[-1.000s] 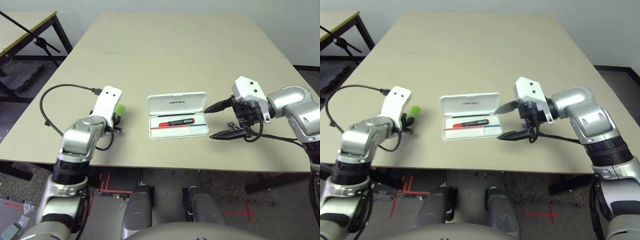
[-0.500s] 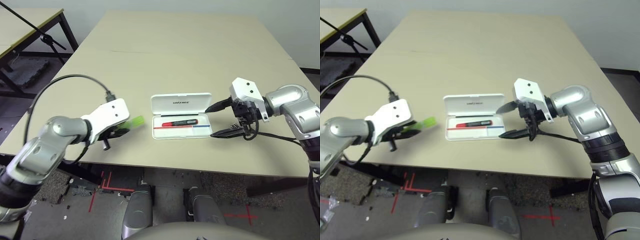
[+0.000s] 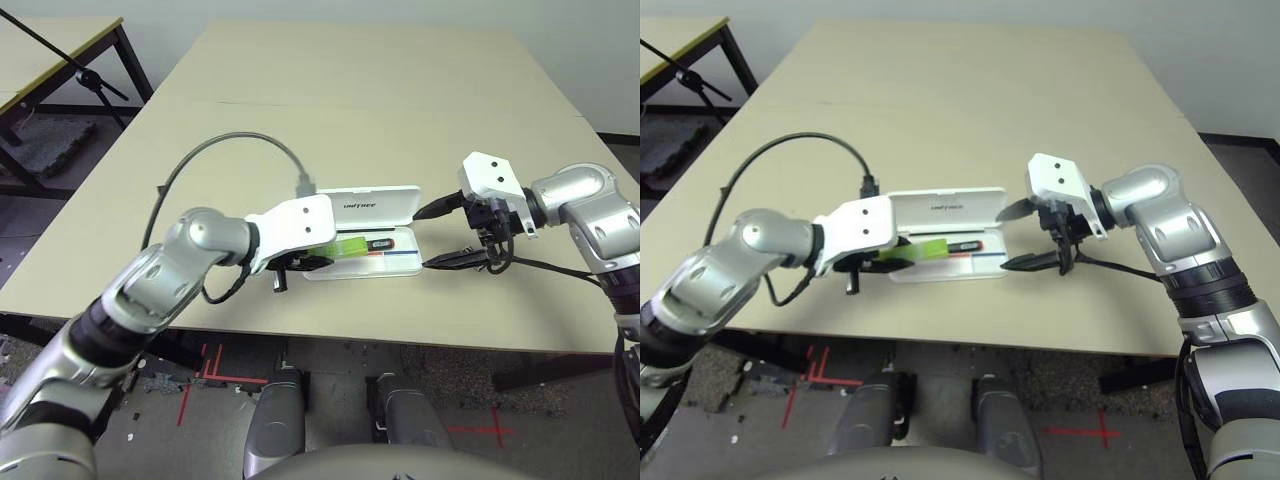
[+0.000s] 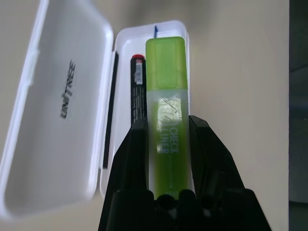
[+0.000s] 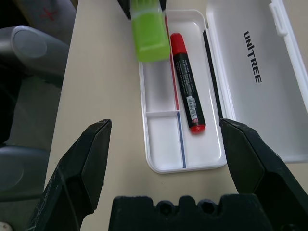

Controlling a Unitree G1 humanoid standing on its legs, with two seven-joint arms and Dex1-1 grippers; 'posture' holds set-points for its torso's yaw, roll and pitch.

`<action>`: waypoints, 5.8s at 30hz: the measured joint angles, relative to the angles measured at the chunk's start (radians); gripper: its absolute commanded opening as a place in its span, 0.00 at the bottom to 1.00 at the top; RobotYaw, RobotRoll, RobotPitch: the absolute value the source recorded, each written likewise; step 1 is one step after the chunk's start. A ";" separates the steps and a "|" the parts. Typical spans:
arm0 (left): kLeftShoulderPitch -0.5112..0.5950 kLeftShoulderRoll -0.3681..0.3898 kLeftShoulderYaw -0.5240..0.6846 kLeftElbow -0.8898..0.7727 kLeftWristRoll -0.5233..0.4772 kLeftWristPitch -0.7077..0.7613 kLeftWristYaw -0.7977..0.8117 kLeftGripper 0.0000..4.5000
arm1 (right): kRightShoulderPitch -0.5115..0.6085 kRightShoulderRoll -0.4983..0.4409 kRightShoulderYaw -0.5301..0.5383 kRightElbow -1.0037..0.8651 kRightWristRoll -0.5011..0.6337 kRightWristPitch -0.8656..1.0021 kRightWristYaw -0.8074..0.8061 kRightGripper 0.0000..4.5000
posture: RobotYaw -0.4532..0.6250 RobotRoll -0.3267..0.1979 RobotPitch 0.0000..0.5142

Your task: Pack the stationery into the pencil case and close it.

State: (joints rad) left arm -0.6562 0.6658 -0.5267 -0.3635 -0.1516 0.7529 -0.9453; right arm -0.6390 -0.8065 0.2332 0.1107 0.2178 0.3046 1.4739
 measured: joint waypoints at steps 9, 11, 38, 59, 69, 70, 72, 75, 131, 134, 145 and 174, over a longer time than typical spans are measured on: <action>-0.037 -0.069 -0.075 0.166 0.089 -0.098 -0.040 0.24 | 0.023 -0.011 -0.002 -0.003 -0.009 0.000 -0.005 1.00 | 0.51 0.62 0.14; -0.038 -0.074 -0.080 0.195 0.110 -0.116 -0.045 0.24 | 0.024 -0.012 -0.002 -0.008 -0.009 0.000 -0.007 1.00 | 0.51 0.62 0.14; -0.036 -0.091 -0.065 0.178 0.181 -0.106 -0.105 0.99 | 0.037 -0.012 -0.002 -0.026 -0.021 0.003 -0.023 1.00 | 0.51 0.62 0.16; -0.015 -0.078 -0.029 0.124 0.177 -0.091 -0.111 0.99 | 0.037 -0.003 -0.002 0.007 -0.035 -0.019 -0.024 1.00 | 0.51 0.62 0.16; -0.015 -0.094 -0.029 0.116 0.177 -0.090 -0.104 0.99 | 0.043 -0.005 -0.002 0.007 -0.044 -0.022 -0.024 1.00 | 0.51 0.62 0.16; -0.015 -0.095 -0.029 0.112 0.177 -0.090 -0.104 0.99 | 0.043 -0.006 -0.002 0.007 -0.045 -0.024 -0.024 1.00 | 0.51 0.62 0.16; -0.015 -0.097 -0.029 0.106 0.176 -0.090 -0.104 0.99 | 0.044 -0.006 -0.002 0.007 -0.050 -0.026 -0.023 1.00 | 0.51 0.62 0.16; -0.015 -0.098 -0.028 0.105 0.175 -0.088 -0.104 0.99 | 0.044 -0.006 -0.002 0.007 -0.055 -0.027 -0.023 1.00 | 0.51 0.62 0.16; 0.151 0.177 0.373 -0.099 -0.102 -0.207 -0.115 0.99 | 0.089 0.014 0.058 0.033 -0.130 0.538 -0.476 1.00 | 0.51 0.62 0.20; 0.151 0.182 0.373 -0.105 -0.118 -0.207 -0.115 0.99 | 0.088 0.015 0.061 0.041 -0.134 0.537 -0.476 1.00 | 0.51 0.62 0.20; 0.151 0.190 0.373 -0.103 -0.123 -0.207 -0.115 0.99 | 0.091 0.013 0.047 0.066 -0.137 0.516 -0.464 1.00 | 0.52 0.62 0.20; 0.122 0.181 0.347 -0.067 -0.098 -0.229 -0.115 1.00 | 0.142 -0.081 0.019 0.026 -0.108 0.539 -0.435 0.63 | 0.50 0.62 0.19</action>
State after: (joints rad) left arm -0.5346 0.8467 -0.1793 -0.4303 -0.2500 0.5242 -1.0604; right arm -0.4968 -0.8876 0.2521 0.1370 0.1098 0.8440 1.0387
